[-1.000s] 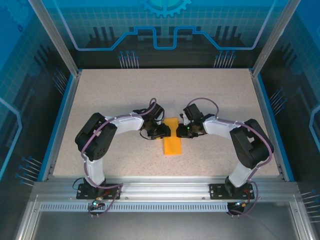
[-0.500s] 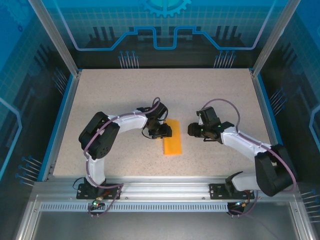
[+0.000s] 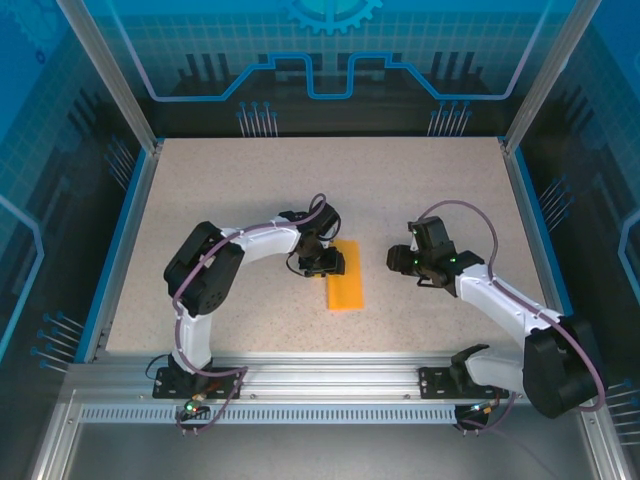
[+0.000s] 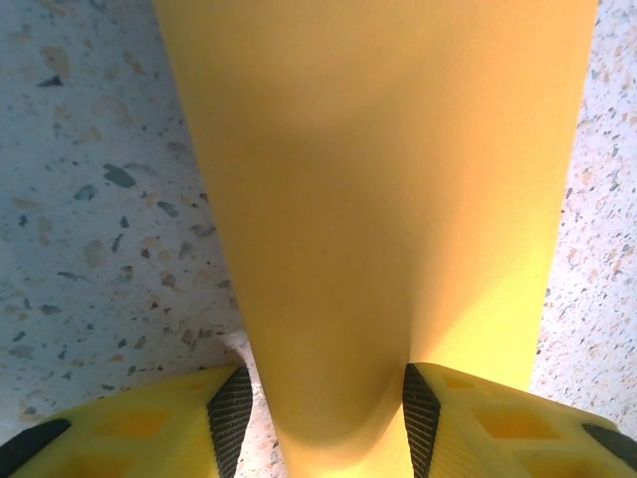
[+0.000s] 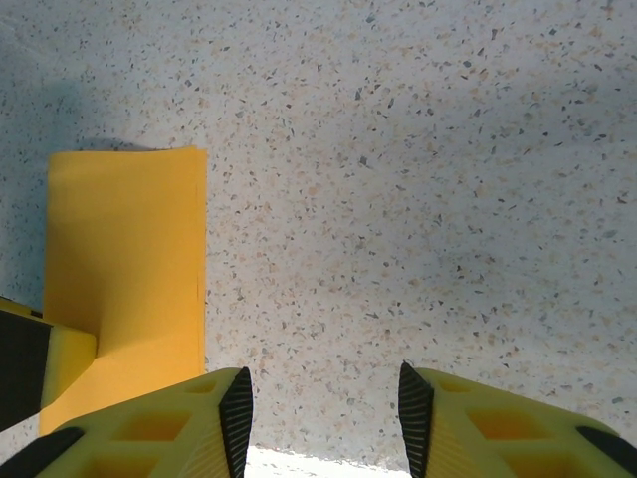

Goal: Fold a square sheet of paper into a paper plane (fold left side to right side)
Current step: First fold in half a square sheet of paper at the center of the table.

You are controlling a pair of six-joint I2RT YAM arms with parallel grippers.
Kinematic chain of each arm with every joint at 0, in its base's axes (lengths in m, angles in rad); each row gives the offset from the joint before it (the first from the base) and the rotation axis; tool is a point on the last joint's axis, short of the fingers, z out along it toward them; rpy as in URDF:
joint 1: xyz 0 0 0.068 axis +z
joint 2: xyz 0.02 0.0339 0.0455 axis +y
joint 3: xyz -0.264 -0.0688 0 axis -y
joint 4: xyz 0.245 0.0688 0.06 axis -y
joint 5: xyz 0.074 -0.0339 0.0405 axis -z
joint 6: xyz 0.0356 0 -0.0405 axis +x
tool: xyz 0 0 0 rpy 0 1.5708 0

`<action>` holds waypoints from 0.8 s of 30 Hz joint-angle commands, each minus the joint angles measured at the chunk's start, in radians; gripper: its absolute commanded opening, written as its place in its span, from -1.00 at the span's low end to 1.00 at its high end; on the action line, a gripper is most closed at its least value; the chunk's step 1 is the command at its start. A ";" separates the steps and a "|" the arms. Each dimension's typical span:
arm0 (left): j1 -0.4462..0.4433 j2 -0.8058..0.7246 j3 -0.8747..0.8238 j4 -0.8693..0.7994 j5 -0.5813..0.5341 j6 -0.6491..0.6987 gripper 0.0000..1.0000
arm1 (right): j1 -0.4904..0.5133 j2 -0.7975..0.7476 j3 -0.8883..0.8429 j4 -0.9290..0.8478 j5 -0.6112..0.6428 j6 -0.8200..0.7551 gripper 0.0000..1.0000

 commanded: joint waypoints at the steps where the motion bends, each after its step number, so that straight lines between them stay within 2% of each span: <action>1: -0.036 0.079 -0.003 0.018 0.009 0.026 -0.01 | -0.016 -0.021 -0.017 -0.018 0.008 -0.003 -0.05; 13: -0.038 0.091 0.008 0.007 0.010 0.030 0.00 | -0.054 -0.053 -0.057 0.057 -0.111 0.037 0.31; 24: -0.038 0.092 0.010 0.001 0.004 0.034 0.00 | -0.059 -0.055 -0.060 0.058 -0.119 0.037 0.33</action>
